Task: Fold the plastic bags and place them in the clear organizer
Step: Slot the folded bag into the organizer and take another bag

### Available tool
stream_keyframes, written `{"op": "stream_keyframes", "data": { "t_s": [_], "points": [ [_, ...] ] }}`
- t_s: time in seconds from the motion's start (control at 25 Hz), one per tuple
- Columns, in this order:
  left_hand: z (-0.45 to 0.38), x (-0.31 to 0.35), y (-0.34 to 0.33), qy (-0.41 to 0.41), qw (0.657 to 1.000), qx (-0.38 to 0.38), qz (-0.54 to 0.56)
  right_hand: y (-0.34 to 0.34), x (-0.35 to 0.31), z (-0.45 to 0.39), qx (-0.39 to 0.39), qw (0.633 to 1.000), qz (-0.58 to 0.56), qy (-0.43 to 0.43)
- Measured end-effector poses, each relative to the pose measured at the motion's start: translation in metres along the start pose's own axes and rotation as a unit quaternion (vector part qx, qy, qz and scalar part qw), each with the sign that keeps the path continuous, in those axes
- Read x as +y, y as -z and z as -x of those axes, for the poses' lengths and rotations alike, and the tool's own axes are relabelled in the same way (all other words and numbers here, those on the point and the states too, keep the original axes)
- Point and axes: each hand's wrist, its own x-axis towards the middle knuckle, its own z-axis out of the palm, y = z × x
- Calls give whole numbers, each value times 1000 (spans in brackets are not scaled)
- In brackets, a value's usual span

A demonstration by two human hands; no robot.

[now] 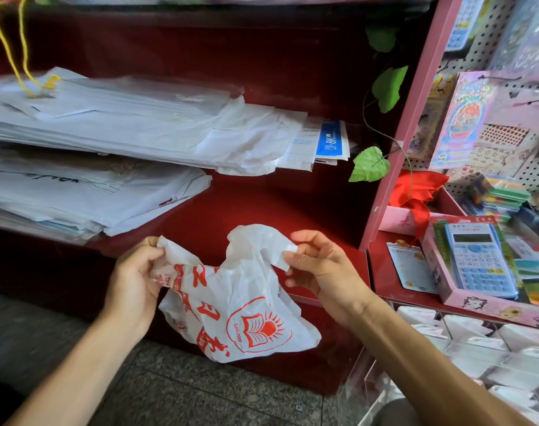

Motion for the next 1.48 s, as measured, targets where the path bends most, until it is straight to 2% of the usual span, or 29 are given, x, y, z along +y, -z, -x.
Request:
{"op": "stream_keyframes", "data": {
  "t_s": [0.08,0.2,0.28,0.36,0.44,0.48,0.56,0.64,0.76,0.84,0.96,1.0,1.08,1.12,1.16,1.32,1.4,1.44,1.48],
  "points": [
    [-3,3,4,-13,1000,7,-14,13,-6,-1,18,998,51,18],
    [-10,14,16,-30,997,73,-15,48,-17,-3,68,988,135,22],
    [-14,20,22,-39,991,126,-4,74,-19,0,106,982,154,8],
    [-15,23,24,-57,985,162,-18,90,-16,6,95,971,215,-44],
    [-13,23,21,-79,981,169,-56,95,-12,8,56,935,335,-100],
    [-12,24,19,-93,979,160,-83,92,-13,8,61,909,402,-90],
    [-6,27,12,-115,979,103,-136,74,-21,8,94,880,465,23],
    [3,25,-1,-112,975,18,-191,36,-28,11,37,895,429,115],
    [19,13,-23,-120,944,-108,-289,-23,-12,16,-146,909,380,97],
    [24,4,-29,-151,912,-170,-341,-39,5,15,-183,909,365,88],
    [19,3,-24,-125,890,-220,-379,-27,8,8,-133,949,283,43],
    [18,3,-19,-103,870,-239,-418,-20,4,7,-109,962,249,27],
    [12,0,-6,-85,804,-267,-524,-6,-4,5,-52,978,201,7],
    [9,0,-1,-75,789,-266,-548,2,-9,5,-21,983,184,-5],
    [7,1,4,-60,797,-260,-541,10,-13,6,9,984,177,-18],
    [4,11,7,-61,893,-180,-408,40,-14,8,135,965,217,-64],
    [10,10,-1,-74,912,-168,-367,45,-11,7,182,927,328,-4],
    [12,9,-6,-83,914,-169,-360,42,-12,7,184,895,402,55],
    [15,9,-11,-95,914,-172,-356,35,-13,9,149,873,449,118]
  ]
}}
